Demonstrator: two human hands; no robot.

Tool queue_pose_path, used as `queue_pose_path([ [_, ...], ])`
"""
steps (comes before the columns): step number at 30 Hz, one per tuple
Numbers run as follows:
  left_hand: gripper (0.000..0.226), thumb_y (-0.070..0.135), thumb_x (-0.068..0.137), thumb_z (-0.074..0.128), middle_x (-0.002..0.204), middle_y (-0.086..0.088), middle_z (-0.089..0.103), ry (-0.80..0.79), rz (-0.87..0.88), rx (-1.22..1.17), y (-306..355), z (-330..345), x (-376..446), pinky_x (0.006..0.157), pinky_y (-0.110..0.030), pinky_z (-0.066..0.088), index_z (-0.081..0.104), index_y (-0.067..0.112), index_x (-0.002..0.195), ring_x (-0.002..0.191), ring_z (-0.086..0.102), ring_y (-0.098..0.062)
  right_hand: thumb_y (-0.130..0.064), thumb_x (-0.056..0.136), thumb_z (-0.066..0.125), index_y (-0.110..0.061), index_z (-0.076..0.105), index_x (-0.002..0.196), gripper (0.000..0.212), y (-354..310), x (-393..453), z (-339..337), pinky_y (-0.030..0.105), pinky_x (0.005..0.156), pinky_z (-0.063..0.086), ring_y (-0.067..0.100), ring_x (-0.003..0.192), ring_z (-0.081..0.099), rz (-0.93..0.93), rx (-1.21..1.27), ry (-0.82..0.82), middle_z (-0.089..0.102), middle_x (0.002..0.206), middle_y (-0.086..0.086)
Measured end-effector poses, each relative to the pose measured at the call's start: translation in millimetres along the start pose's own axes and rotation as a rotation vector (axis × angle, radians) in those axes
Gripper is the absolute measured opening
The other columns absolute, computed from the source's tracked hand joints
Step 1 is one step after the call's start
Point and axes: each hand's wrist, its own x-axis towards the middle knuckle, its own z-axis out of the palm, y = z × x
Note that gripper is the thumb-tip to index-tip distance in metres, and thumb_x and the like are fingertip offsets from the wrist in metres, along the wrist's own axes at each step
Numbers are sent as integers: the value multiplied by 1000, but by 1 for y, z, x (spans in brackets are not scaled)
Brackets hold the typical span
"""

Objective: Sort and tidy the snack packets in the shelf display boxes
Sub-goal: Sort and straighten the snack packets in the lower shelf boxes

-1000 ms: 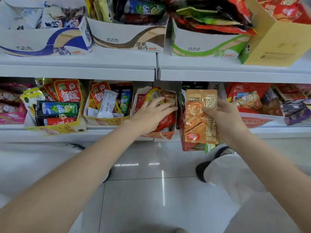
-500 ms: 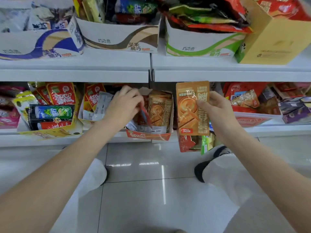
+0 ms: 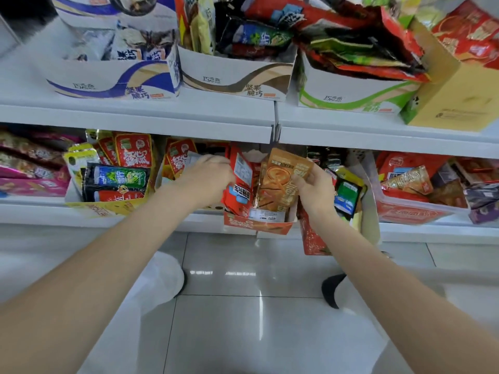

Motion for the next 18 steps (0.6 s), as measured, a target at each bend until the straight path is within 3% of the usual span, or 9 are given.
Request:
queue_pose_path([
  [3,32,-9,80,47,99,-9,63,-14,58,-30,37,1,18,82,-38,49,66,6,101,95,57,-26,-11,93,50,-10,59,111,20,4,10,0,33,78,51,23,94,62,0,-102,25,66,102,6],
  [6,27,-12,84,43,92,-13,57,-259,-5,-40,69,14,36,67,-34,44,60,-2,102,80,54,-28,-13,94,48,-6,60,108,20,8,18,-7,38,80,51,28,93,62,-55,-245,-19,67,103,12],
  [8,32,-3,89,43,111,-15,58,-346,-59,-29,74,28,44,76,-36,43,55,3,119,95,55,-30,-12,93,49,-2,63,101,19,11,20,-11,37,75,51,30,87,62,-138,-365,-44,68,96,15],
  [11,45,8,94,40,132,-15,47,-389,-115,-8,74,45,44,99,-39,33,37,16,139,120,41,-31,-12,92,50,-1,65,92,18,17,20,-15,33,64,47,27,73,60,-260,-506,-11,67,83,16],
  [14,46,11,95,37,138,-16,39,-404,-169,-50,72,52,46,104,-39,27,34,21,140,123,34,-32,-14,94,48,-2,63,89,20,24,20,-14,33,57,46,27,64,56,-319,-557,17,65,76,16],
  [18,45,9,95,39,139,-12,40,-389,-181,-68,73,52,54,104,-37,26,38,24,138,125,31,-29,-14,94,48,0,63,89,21,26,24,-12,37,59,47,31,63,55,-333,-557,20,64,73,19],
])
